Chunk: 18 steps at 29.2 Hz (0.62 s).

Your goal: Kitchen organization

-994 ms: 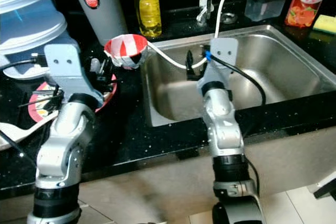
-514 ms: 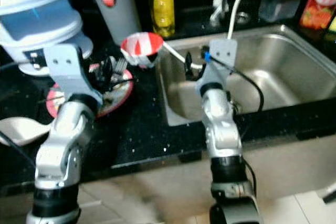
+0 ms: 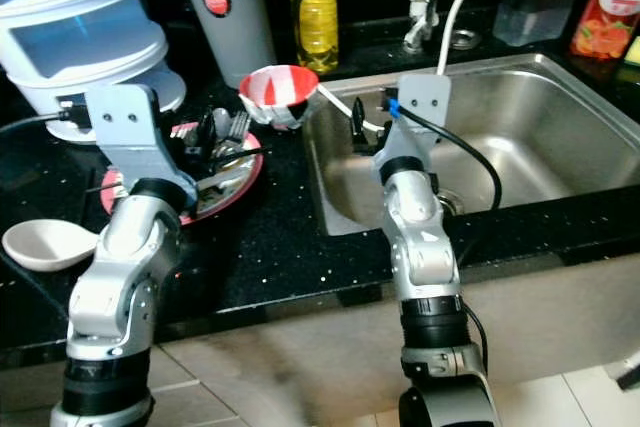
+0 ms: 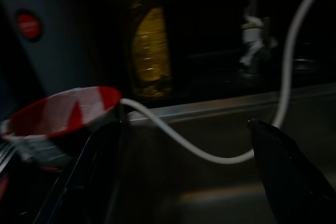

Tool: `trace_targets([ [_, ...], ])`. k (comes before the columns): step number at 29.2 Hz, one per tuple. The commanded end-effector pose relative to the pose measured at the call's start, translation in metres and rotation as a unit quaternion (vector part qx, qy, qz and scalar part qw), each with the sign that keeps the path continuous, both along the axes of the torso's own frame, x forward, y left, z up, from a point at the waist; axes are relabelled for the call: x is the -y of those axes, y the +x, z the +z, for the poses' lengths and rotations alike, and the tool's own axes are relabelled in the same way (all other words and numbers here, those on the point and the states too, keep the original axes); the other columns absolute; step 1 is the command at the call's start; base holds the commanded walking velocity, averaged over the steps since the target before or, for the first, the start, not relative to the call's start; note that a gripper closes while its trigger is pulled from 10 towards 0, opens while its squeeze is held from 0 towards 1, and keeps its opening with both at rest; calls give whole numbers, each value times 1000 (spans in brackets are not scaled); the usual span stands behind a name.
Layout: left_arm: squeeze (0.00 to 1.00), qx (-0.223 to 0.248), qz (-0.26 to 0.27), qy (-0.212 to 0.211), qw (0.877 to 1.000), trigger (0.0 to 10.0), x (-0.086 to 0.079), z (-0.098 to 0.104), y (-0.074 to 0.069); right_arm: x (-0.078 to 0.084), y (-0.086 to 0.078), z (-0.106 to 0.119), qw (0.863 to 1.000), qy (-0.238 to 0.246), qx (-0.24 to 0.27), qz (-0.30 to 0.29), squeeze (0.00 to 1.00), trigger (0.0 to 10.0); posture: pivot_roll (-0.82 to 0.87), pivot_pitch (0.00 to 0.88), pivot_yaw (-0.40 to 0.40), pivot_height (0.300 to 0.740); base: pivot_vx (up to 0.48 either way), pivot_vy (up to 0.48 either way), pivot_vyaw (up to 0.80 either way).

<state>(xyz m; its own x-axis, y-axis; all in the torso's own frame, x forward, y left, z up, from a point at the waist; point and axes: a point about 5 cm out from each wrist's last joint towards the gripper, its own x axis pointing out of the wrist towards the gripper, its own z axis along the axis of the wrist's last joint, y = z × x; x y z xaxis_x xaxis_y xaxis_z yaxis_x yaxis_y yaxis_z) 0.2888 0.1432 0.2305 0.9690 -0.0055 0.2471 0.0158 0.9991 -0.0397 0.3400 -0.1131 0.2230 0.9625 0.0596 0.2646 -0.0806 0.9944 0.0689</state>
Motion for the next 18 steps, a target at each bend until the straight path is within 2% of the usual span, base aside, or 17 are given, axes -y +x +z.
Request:
trace_targets([
  [1,0,1,9,7,1000,10000,-4,-1,-1,-2,1,-1,1000,-1,-4,4,0,10000,74,0,65,740,0,0,0],
  [18,0,4,7,4,1000,10000,-2,-1,-2,-2,1,0,1000,-3,-1,7,0,10000,75,0,58,740,0,0,0],
])
